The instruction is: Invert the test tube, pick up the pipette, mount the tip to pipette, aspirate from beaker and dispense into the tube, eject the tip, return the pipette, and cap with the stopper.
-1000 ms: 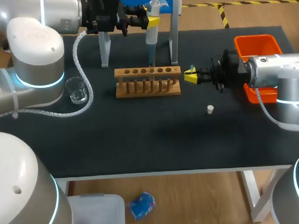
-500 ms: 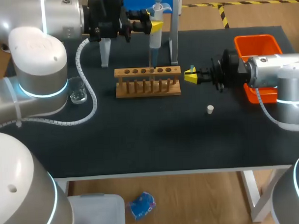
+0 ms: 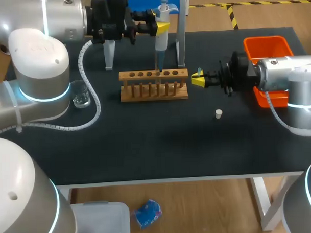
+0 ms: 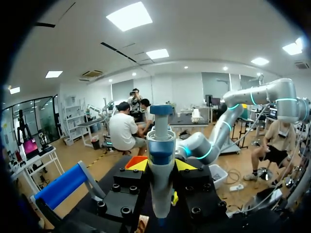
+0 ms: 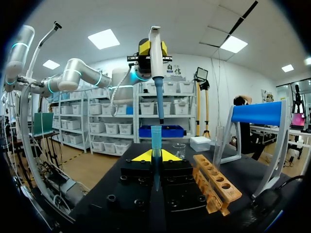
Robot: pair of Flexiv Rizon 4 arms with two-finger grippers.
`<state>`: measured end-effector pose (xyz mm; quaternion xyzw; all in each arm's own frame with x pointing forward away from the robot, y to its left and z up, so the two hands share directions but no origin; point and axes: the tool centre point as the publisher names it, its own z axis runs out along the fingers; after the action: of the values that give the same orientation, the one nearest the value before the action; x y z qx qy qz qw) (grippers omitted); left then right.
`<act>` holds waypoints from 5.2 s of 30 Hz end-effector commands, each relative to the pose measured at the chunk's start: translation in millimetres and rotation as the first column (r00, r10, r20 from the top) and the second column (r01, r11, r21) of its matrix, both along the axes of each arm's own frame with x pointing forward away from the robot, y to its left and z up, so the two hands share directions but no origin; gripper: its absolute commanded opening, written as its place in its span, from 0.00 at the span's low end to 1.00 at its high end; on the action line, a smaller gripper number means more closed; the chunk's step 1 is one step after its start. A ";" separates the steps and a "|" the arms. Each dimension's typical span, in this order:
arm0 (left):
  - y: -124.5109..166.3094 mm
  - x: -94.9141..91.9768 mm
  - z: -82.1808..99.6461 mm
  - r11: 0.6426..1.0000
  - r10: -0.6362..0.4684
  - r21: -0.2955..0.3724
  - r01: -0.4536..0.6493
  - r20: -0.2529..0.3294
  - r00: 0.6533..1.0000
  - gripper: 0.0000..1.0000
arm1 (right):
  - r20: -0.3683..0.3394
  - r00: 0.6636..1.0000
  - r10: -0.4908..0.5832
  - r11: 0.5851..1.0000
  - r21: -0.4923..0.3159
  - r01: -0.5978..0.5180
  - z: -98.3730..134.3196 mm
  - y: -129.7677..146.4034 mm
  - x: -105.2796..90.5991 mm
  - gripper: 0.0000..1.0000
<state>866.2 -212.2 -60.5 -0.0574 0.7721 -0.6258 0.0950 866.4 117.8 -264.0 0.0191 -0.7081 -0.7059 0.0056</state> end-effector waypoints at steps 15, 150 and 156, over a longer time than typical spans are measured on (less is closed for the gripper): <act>1.0 -0.1 -0.5 1.000 -0.003 -0.004 0.003 0.002 1.000 0.00 | 0.256 0.963 0.085 0.972 -0.233 -0.024 -14.8 59.3 15.5 0.00; 1.0 -0.1 -0.5 1.000 -0.003 -0.004 0.003 0.002 1.000 0.00 | 0.028 0.997 0.070 0.994 0.083 -0.072 8.3 106.5 15.6 0.00; 1.0 -0.1 -0.5 1.000 -0.003 -0.004 0.003 0.002 1.000 0.00 | 0.042 0.997 0.072 0.994 0.074 -0.075 11.8 107.4 17.2 0.00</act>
<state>866.7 -212.0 -57.3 -0.0566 0.7713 -0.6267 0.0956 881.8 225.4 -257.8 0.0577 -0.6776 -0.7329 0.0170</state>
